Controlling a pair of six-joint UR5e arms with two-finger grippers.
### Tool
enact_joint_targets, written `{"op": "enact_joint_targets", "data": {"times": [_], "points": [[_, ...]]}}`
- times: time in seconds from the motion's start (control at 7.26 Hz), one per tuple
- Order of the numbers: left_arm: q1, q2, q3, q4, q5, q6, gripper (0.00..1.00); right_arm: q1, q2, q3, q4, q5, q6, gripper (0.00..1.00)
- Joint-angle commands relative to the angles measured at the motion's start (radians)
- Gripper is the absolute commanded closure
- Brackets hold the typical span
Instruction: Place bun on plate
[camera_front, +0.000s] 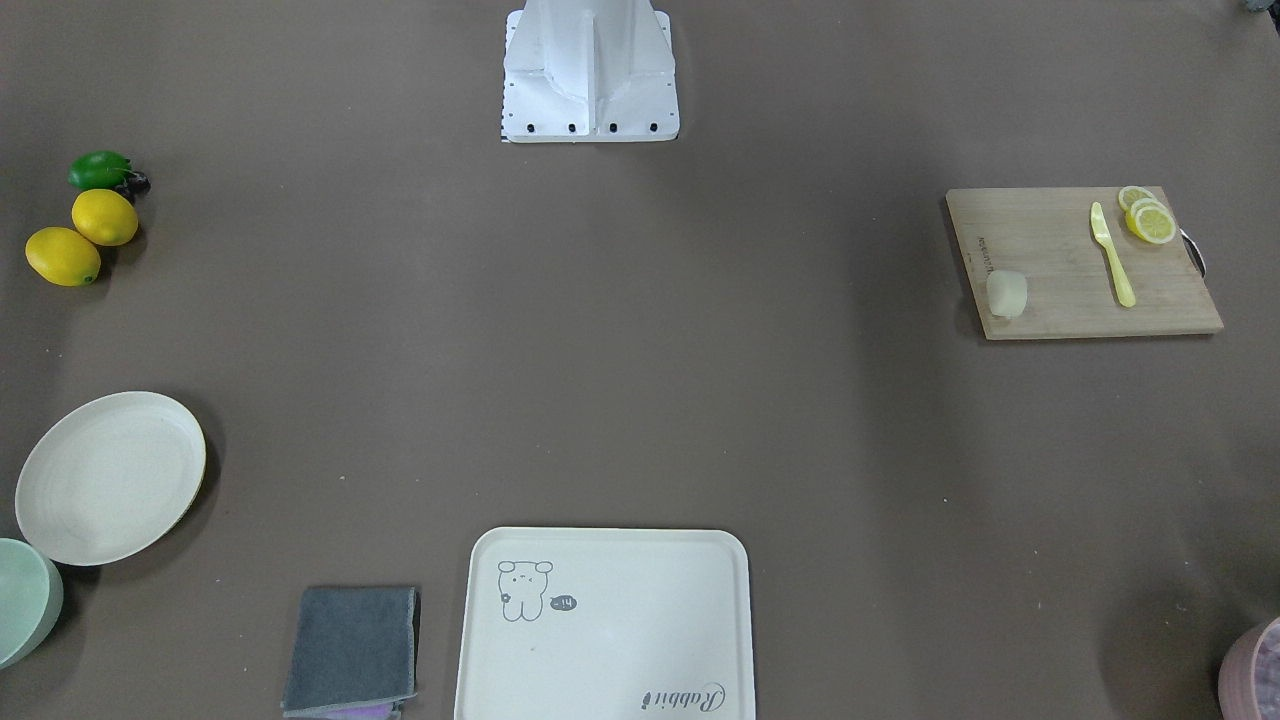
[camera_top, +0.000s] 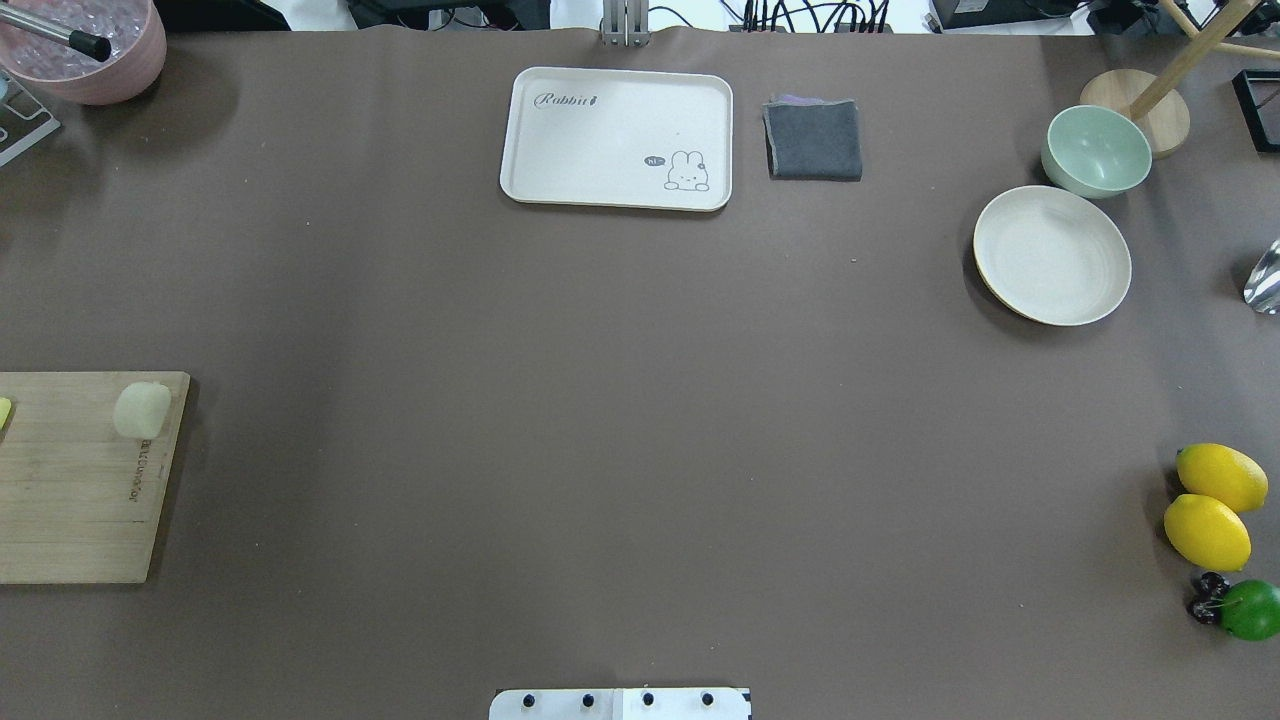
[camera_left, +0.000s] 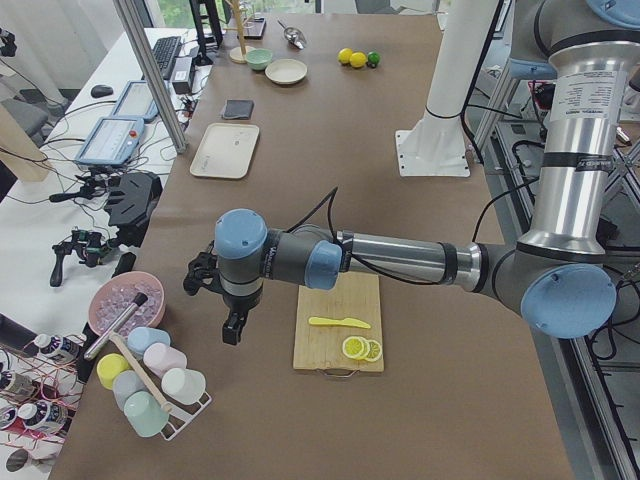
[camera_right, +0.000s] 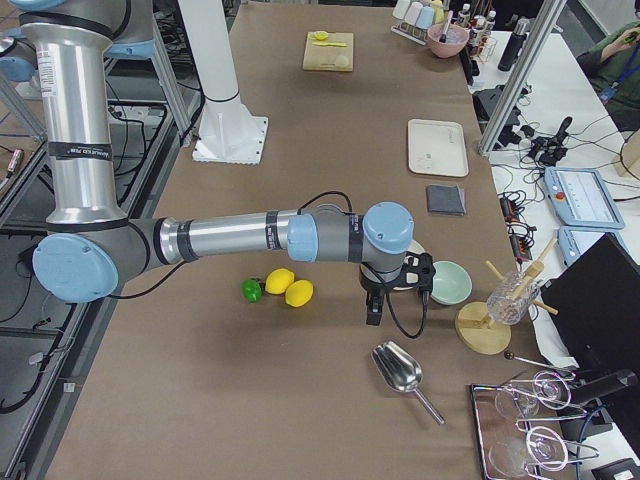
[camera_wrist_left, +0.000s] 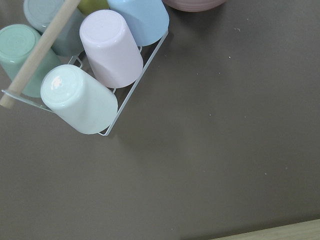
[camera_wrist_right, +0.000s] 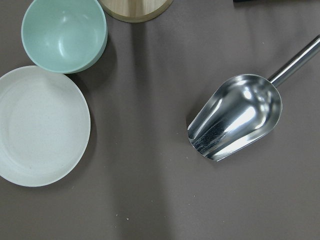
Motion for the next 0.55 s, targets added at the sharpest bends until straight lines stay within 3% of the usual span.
{"op": "enact_joint_targets", "data": {"times": [0.0, 0.41], "points": [[0.001, -0.001, -0.015, 0.0, 0.0, 0.0, 0.02, 0.0, -0.002, 0.005, 0.0, 0.001, 0.005, 0.0], [0.004, 0.001, -0.027, -0.009, -0.006, -0.002, 0.02, -0.002, -0.005, 0.005, 0.002, 0.002, 0.005, 0.0]]}}
